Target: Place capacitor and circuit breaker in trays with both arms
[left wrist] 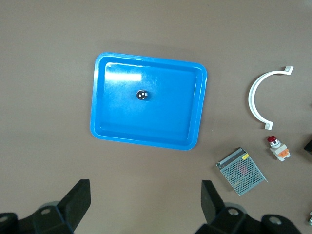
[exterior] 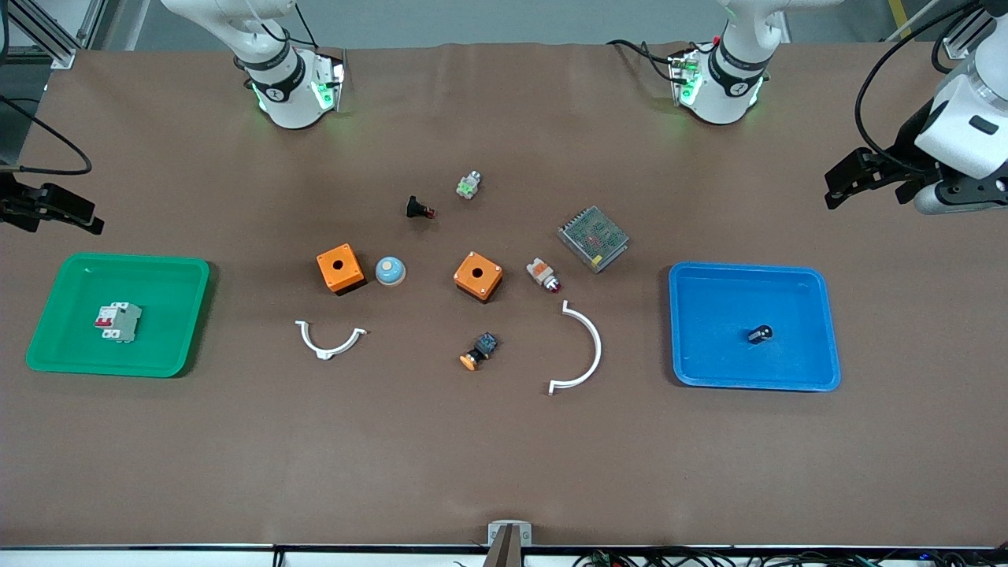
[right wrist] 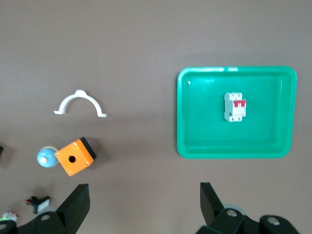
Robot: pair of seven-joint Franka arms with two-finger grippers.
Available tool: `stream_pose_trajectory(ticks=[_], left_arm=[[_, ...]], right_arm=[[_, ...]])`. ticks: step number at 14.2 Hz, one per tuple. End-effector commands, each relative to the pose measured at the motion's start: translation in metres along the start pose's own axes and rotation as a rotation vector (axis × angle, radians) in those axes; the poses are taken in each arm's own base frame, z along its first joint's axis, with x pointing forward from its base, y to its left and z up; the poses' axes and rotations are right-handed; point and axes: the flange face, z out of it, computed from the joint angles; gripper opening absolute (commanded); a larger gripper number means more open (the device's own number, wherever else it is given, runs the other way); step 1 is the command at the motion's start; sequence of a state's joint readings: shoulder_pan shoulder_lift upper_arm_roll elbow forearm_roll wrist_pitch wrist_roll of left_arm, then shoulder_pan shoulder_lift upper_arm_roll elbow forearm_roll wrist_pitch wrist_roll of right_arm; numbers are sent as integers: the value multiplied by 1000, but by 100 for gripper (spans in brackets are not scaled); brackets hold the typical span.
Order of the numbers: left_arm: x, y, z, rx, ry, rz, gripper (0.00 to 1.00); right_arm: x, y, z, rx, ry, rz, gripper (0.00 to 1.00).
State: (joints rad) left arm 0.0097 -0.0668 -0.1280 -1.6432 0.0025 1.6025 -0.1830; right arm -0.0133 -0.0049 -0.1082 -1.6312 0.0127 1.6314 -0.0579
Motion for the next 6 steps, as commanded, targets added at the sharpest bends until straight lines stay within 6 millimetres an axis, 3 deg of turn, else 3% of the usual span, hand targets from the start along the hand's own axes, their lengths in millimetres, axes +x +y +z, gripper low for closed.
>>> stream_pose_trajectory(ticks=[1,6], left_arm=[[-4,-2,-11,0,-3,9,100],[-4,-2,-9,2,-15,9,100]], right_arm=[[5,-23,-26,-17,36,12,100],[6,-21,-34,-23,52,4,100]])
